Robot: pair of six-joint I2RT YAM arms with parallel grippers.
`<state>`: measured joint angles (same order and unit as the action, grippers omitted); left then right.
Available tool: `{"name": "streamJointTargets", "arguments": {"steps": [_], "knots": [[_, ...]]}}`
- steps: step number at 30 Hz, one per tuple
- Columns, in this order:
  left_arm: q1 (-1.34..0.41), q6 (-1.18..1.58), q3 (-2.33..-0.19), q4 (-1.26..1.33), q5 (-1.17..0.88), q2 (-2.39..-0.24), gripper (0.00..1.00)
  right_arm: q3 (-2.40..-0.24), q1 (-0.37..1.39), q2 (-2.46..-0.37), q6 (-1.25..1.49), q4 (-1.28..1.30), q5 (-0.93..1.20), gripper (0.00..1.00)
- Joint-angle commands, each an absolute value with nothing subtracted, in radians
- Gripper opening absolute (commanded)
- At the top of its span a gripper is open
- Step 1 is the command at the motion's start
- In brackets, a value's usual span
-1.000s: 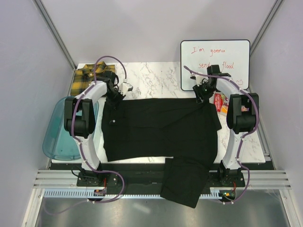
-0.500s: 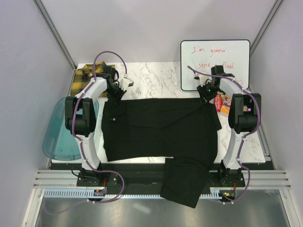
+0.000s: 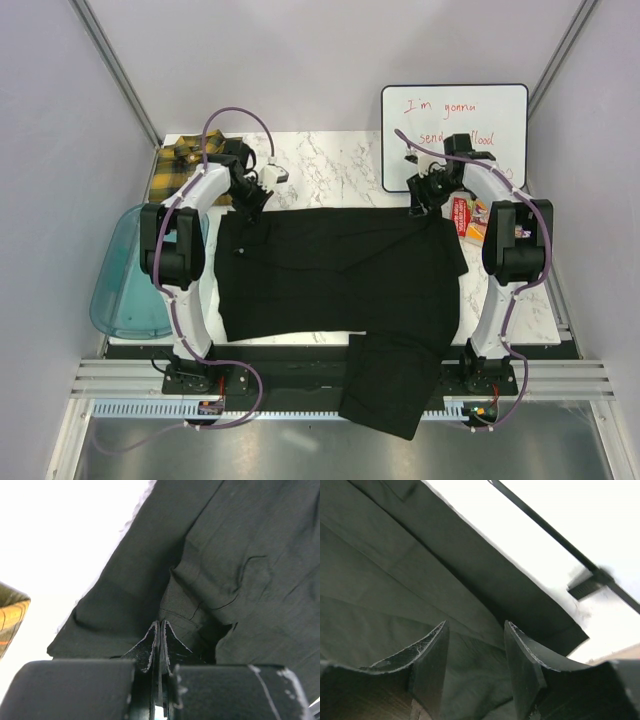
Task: Fold and stack the long sleeve shirts
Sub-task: Fold the shirt
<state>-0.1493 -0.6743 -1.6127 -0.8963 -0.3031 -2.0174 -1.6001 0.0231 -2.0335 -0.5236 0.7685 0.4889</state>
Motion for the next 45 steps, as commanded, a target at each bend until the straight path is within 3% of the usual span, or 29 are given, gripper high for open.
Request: {"name": "streamJointTargets", "arguments": {"steps": [1,23,26,31,39,42,45], "knots": [[-0.163,-0.681,-1.666,-0.916,-0.348,-1.997,0.02,-1.657,0.052,-2.032,-0.502,0.735,0.538,0.54],[-0.164,-0.683,-1.670,-0.914,-0.333,-2.017,0.02,-1.692,0.077,-2.140,-0.540,0.759,0.558,0.46],[-0.164,-0.683,-1.674,-0.914,-0.328,-2.019,0.02,-1.689,0.077,-2.144,-0.554,0.779,0.558,0.37],[-0.164,-0.683,-1.671,-0.914,-0.319,-2.022,0.02,-1.687,0.077,-2.149,-0.594,0.810,0.534,0.32],[-0.164,-0.675,-1.663,-0.913,-0.330,-2.013,0.02,-1.677,0.071,-2.128,-0.634,0.833,0.485,0.00],[-0.164,-0.675,-1.661,-0.913,-0.334,-2.008,0.02,-1.689,0.060,-2.118,-0.635,0.834,0.492,0.02],[-0.163,-0.676,-1.655,-0.913,-0.334,-2.006,0.02,-1.709,0.057,-2.115,-0.615,0.838,0.515,0.13]]}}
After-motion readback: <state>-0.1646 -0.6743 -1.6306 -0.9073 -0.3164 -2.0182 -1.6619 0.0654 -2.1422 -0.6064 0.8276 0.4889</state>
